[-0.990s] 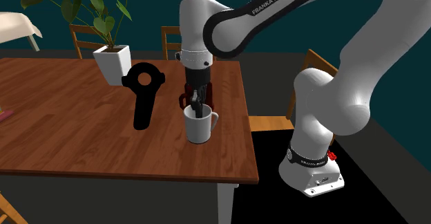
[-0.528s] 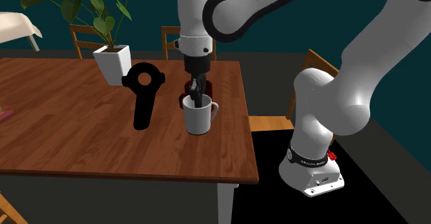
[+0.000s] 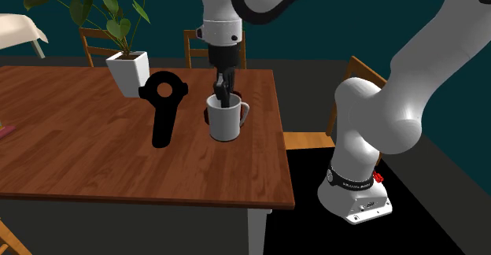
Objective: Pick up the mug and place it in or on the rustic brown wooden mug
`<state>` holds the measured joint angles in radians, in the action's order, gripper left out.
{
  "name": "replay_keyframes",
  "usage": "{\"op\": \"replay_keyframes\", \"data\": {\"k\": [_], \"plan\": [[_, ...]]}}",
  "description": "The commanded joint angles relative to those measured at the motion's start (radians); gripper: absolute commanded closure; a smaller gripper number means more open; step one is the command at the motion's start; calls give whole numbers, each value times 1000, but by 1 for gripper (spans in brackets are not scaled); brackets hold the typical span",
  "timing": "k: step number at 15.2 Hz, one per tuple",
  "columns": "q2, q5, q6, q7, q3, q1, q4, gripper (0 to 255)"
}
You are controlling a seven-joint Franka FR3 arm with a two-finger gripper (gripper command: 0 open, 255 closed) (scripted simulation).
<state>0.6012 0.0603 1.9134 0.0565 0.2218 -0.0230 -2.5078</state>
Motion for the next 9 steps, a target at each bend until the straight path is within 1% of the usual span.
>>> {"op": "replay_keyframes", "data": {"k": [1, 9], "plan": [[4, -1, -27, 0, -1, 0, 24, 255], [12, -7, -137, 5, -11, 4, 125, 255]]}}
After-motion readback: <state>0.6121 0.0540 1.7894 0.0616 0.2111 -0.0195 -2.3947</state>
